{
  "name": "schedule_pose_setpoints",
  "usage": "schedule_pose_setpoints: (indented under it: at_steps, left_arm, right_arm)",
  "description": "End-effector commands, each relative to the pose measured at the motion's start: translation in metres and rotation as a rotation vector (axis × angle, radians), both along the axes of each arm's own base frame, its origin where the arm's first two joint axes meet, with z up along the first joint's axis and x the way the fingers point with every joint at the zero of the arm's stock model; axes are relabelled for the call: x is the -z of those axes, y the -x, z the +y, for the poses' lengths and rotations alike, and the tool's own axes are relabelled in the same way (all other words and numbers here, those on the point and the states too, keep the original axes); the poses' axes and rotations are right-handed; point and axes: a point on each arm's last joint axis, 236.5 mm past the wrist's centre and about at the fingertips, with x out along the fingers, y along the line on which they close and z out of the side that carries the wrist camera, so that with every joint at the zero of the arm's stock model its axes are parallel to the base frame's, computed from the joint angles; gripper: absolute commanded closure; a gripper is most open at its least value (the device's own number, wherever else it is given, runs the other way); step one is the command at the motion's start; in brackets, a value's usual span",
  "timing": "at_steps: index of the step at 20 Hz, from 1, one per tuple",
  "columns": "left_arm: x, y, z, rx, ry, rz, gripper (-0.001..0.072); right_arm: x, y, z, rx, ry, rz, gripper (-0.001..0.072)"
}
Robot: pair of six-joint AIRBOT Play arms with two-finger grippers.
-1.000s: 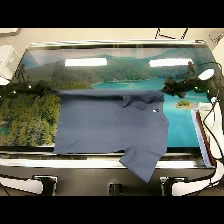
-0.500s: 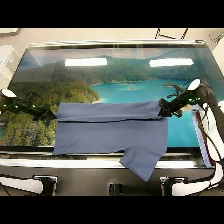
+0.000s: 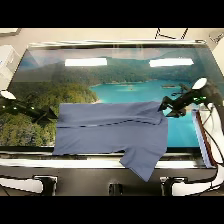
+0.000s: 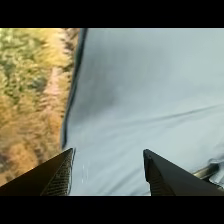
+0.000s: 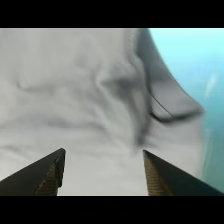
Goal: Fold the clothes and pants, and hang the long-sleeved shirts on hangers.
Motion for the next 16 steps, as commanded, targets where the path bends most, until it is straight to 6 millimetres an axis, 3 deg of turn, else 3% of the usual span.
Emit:
schedule_pose_setpoints:
  at_steps: [1,3,4,9,12,16]
  left_arm:
    - [-0.026,0.013,0.023,-0.019,-0.029,-0.016,0.0211]
    - [-0.021,0.050,0.037,-0.016,-0.088,0.049,0.0215]
    - [-0.013,0.074,0.037,-0.018,-0.096,0.088,0.0216]
    - [0.036,0.159,0.002,-0.046,-0.036,0.171,0.0265]
    - [0.048,0.179,-0.011,-0.024,0.001,0.208,0.0265]
    - [0.050,0.168,-0.014,-0.054,0.008,0.169,0.0269]
  right_arm:
    - [-0.023,0.048,-0.038,-0.001,0.008,0.113,0.0145]
    - [-0.016,0.091,-0.056,-0.009,0.066,0.189,0.0145]
    - [-0.009,0.107,-0.056,-0.011,0.087,0.195,0.0146]
    - [0.010,0.139,-0.034,-0.022,0.059,0.166,0.0146]
    - [0.009,0.143,-0.033,-0.027,0.052,0.180,0.0147]
    - [0.009,0.142,-0.031,-0.026,0.046,0.179,0.0148]
